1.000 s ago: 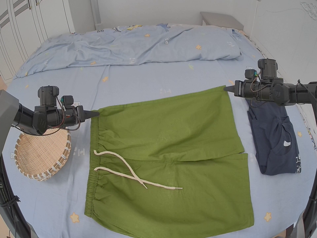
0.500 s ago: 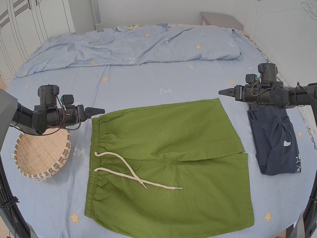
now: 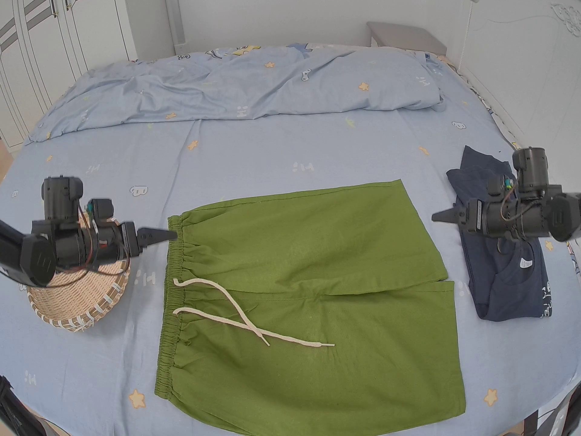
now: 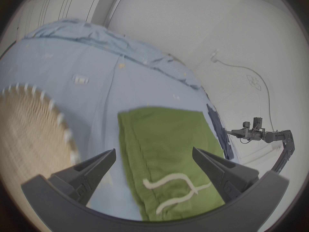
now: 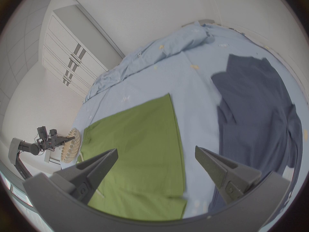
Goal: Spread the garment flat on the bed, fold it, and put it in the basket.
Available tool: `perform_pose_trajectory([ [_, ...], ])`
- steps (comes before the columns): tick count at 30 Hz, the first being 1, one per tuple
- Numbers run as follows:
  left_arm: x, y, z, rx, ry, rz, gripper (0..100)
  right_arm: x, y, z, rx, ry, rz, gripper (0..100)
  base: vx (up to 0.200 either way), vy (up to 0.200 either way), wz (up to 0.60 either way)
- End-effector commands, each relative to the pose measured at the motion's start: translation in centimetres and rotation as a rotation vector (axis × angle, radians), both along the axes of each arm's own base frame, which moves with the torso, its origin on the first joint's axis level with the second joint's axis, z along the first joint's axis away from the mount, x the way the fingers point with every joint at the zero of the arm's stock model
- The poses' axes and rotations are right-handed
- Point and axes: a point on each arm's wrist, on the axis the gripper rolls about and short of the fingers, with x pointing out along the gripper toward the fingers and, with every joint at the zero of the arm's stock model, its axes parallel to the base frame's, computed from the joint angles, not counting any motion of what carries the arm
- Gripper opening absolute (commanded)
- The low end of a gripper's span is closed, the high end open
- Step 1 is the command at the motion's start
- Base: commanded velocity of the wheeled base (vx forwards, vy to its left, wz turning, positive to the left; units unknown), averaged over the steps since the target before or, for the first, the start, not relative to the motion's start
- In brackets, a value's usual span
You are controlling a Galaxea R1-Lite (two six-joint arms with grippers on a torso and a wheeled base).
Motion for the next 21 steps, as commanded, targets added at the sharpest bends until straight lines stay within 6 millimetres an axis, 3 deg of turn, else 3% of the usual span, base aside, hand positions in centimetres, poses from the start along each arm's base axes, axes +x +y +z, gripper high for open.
perform_pose_trajectory([
  [1,-9.4,-0.9,-4.4,0.002,0.188,-0.003,100,-9.8,-0.5,-1.6,0.031,0.027,-0.021,100,0.000,0.000,0.00],
  [2,-11.1,-0.9,-5.6,-0.007,0.222,-0.010,100,-11.2,-0.2,-2.5,0.036,0.035,-0.011,100,0.000,0.000,0.00],
  [4,-12.0,-1.0,-6.3,-0.021,0.249,-0.017,100,-11.9,-0.1,-3.1,0.036,0.042,-0.007,100,0.000,0.000,0.00],
  [5,-13.6,-1.0,-7.6,-0.056,0.296,-0.036,100,-13.2,-0.1,-3.7,0.040,0.028,-0.001,100,0.000,0.000,0.00],
  [9,-15.1,-1.1,-8.6,-0.084,0.312,-0.069,100,-14.0,0.1,-3.5,0.056,-0.002,0.006,100,0.000,0.000,0.00],
  [21,-16.2,-1.4,-9.9,-0.106,0.381,-0.112,100,-13.7,0.2,-3.3,0.057,-0.014,0.008,100,0.000,0.000,0.00],
])
